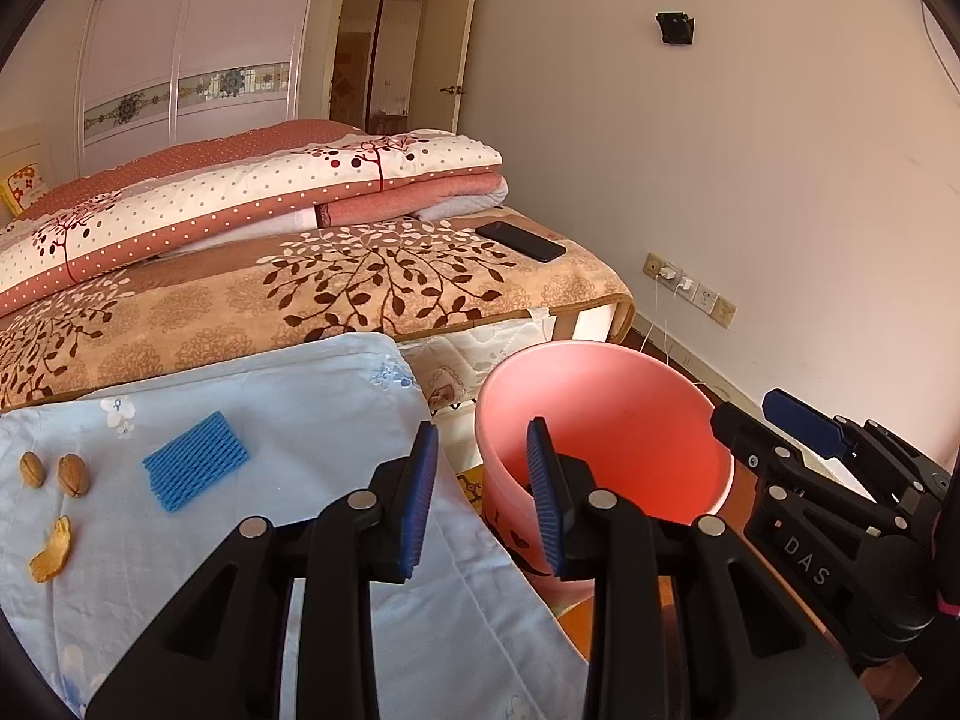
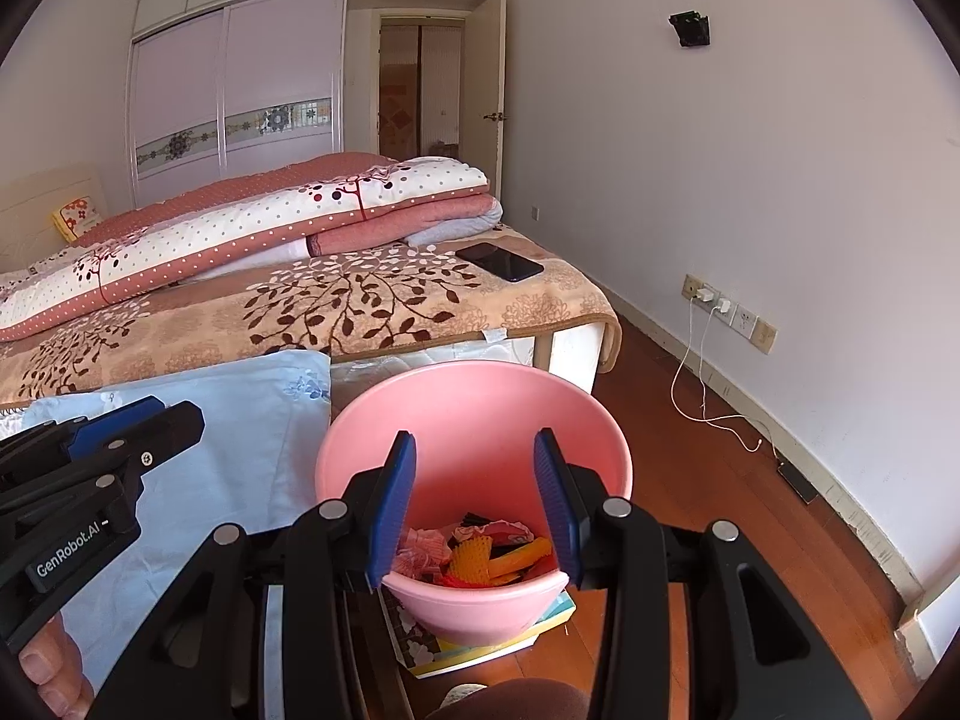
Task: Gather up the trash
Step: 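Move both open tools back over the orange peel and blue foam net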
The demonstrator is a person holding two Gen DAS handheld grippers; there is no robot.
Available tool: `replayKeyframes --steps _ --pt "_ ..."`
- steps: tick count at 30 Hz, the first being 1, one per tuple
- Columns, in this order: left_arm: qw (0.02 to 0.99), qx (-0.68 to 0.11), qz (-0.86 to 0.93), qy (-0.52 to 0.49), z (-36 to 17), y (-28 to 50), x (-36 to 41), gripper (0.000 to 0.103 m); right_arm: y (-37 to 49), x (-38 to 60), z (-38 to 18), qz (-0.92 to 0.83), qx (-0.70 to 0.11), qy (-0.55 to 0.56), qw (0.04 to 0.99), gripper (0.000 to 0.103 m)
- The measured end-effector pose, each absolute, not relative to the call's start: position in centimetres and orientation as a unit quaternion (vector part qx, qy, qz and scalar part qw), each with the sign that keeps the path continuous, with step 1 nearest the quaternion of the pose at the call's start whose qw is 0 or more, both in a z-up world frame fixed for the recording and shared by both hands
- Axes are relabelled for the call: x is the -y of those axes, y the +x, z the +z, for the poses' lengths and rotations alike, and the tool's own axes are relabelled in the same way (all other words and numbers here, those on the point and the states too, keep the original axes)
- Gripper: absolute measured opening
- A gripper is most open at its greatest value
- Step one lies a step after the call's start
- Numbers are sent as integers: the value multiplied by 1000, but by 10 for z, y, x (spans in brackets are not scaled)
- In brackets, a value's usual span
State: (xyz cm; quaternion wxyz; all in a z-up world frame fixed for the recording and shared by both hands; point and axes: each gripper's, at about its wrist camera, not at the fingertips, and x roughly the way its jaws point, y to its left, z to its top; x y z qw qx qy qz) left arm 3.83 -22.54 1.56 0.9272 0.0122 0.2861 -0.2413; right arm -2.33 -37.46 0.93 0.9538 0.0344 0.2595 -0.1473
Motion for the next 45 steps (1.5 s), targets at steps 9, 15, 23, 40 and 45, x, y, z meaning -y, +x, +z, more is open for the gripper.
replayKeyframes --steps 9,15,23,40,45 --pt "935 -274 -224 13 22 18 198 31 -34 352 18 -140 -254 19 957 40" --pt "939 -273 -209 11 22 7 178 31 -41 335 19 -127 -258 16 958 40" --pt "940 -304 -152 18 0 -2 128 31 -45 304 2 -83 -287 28 954 40" --pt "938 -342 -41 -31 -35 -4 -13 31 -22 226 -24 32 -322 18 946 40" --pt "935 -352 -16 -36 -43 8 -45 31 -9 210 -32 53 -340 16 939 40"
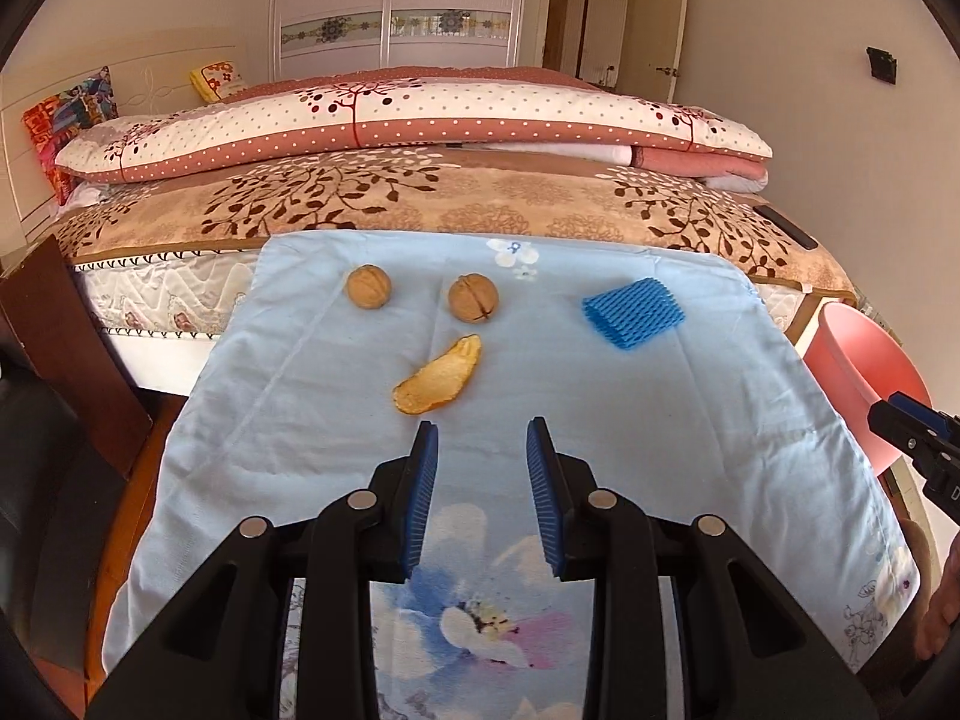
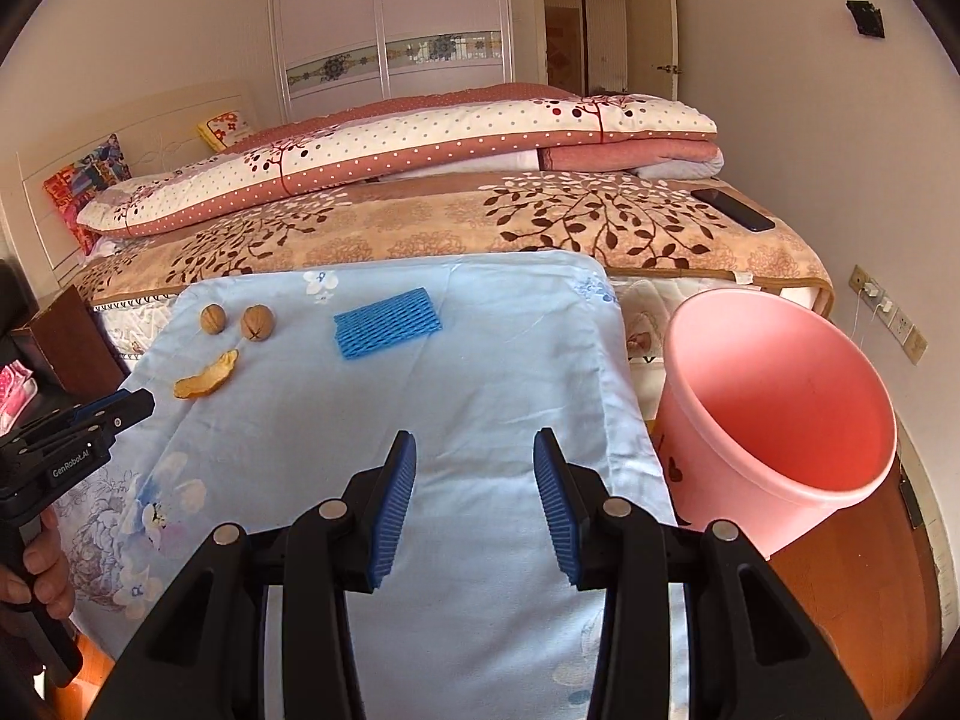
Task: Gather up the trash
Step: 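Move both open tools back over the orange peel and blue foam net, then grasp the orange peel with the left tool while the right tool grasps the blue foam net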
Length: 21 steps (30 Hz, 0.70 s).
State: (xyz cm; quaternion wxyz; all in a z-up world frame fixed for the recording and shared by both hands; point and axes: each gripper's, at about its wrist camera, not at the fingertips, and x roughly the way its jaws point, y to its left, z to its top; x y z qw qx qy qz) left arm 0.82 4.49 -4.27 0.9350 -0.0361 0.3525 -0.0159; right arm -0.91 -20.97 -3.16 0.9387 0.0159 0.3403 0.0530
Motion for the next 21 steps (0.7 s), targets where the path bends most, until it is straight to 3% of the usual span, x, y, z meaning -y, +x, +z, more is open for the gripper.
replayKeyframes --steps 8,21 --pt "919 -387 -8 -78 -58 45 -82 31 19 191 -40 79 -366 25 927 40" --pt "896 -436 -12 -87 -85 92 -81 31 68 167 -51 97 -391 35 914 40"
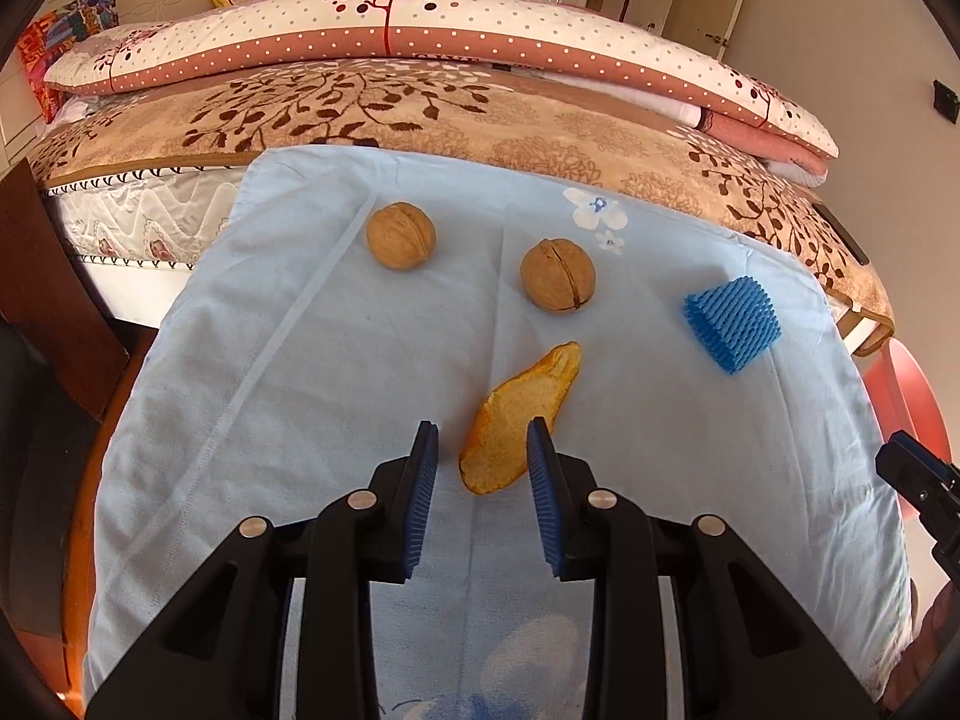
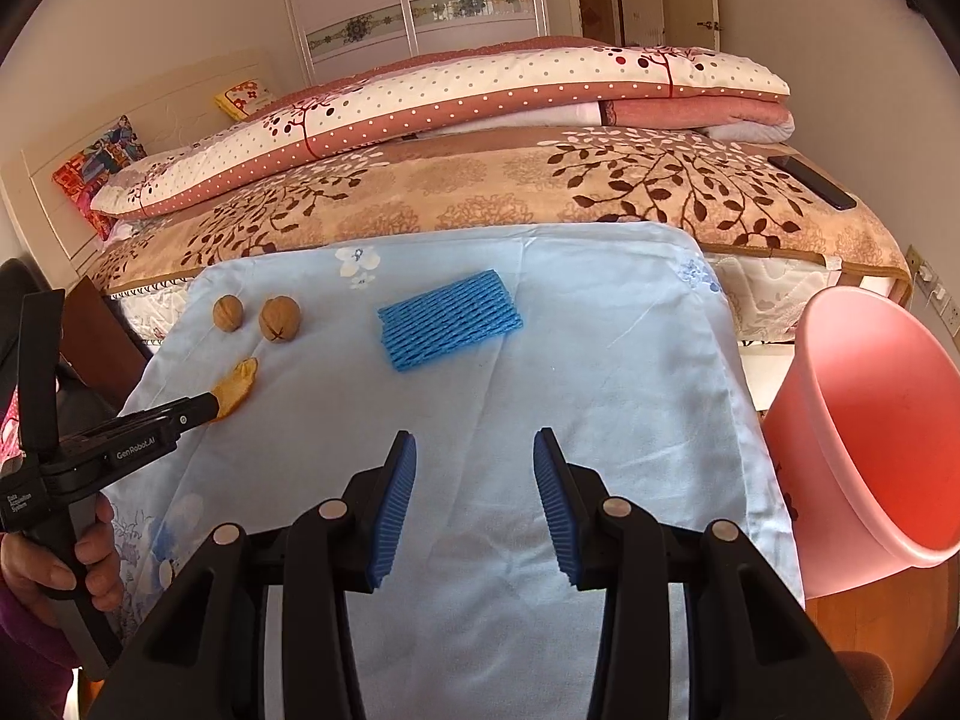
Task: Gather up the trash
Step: 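Grasp the orange peel with the left tool while the right tool grasps the blue foam net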
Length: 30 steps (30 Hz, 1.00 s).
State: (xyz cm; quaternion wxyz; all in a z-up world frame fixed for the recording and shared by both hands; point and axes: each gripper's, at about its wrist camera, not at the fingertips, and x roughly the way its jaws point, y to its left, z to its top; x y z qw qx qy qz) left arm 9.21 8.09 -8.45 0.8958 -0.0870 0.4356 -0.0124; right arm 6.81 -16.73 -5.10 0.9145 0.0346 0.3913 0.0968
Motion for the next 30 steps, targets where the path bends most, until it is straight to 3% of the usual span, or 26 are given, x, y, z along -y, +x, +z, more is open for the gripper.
replayKeyframes --steps 7,9,11,17,22,30 --pt "901 -429 -4 -67 -88 96 -73 30 105 163 -61 110 -409 57 904 40" --pt "900 -429 -3 -71 -89 96 -74 13 117 163 -64 112 -415 66 900 41" --pt "900 -428 -3 -85 -89 95 -78 7 128 162 -66 117 -422 84 895 47" --pt "900 -422 -9 -105 -87 93 -83 5 159 152 -72 128 -439 132 879 48" --pt "900 -421 -13 -113 -87 93 -85 5 189 150 -82 74 -454 152 875 57" --pt "897 -423 -13 -126 -89 94 -89 5 211 140 -93 32 -461 124 878 56"
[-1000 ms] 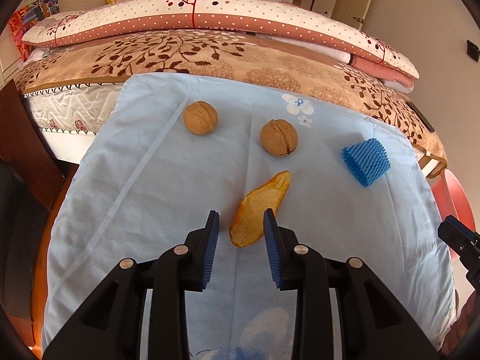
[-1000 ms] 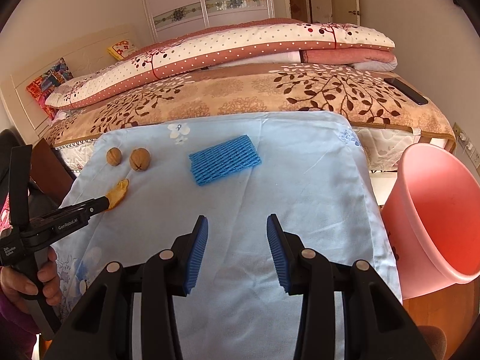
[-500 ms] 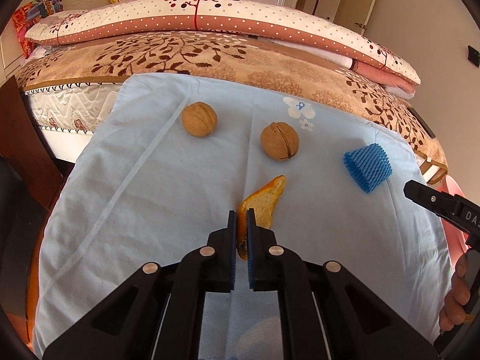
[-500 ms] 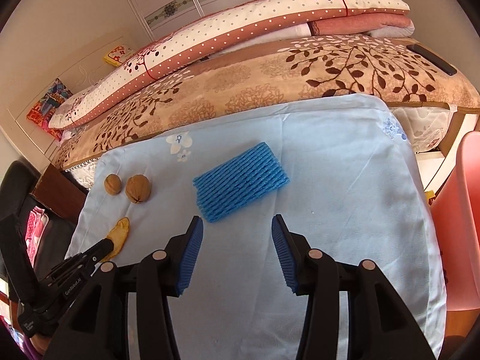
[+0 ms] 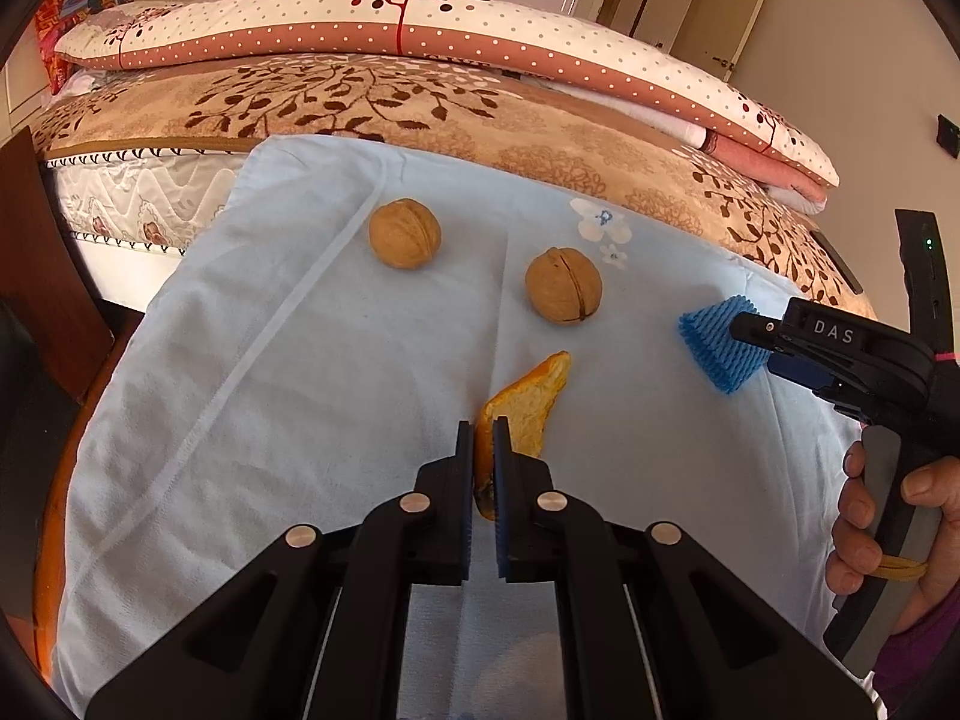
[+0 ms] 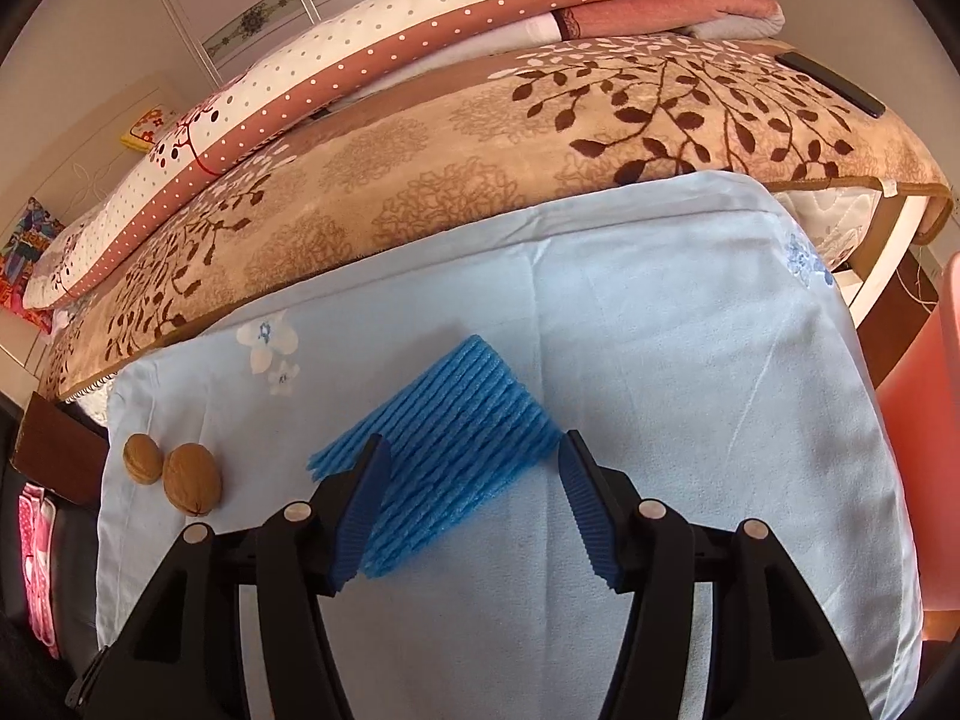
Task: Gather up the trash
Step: 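Grasp the orange peel with the left tool while the right tool grasps the blue foam net, then carry the orange peel and blue foam net over the pink bucket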
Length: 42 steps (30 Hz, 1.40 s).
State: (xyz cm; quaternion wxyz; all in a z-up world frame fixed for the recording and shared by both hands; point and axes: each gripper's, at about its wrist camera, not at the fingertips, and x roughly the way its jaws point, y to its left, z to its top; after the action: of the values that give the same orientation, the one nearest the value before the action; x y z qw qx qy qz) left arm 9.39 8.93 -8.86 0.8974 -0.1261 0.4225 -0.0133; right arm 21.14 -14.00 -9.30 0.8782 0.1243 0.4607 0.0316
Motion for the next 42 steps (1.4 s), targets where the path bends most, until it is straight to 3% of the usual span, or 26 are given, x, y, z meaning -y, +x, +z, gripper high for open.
replayKeyframes --steps 3,7,22,42 --pt "898 -422 -12 -123 -88 94 -88 5 210 132 -95 42 -459 104 882 26" --pt "898 -423 -12 -123 -88 94 -88 5 205 132 -91 61 -450 108 885 5" --pt "919 -385 -5 -82 -62 81 -64 5 133 151 -45 82 -393 53 914 4" --pt "943 -328 -42 -41 -13 35 32 5 18 192 -23 35 -341 -25 939 5"
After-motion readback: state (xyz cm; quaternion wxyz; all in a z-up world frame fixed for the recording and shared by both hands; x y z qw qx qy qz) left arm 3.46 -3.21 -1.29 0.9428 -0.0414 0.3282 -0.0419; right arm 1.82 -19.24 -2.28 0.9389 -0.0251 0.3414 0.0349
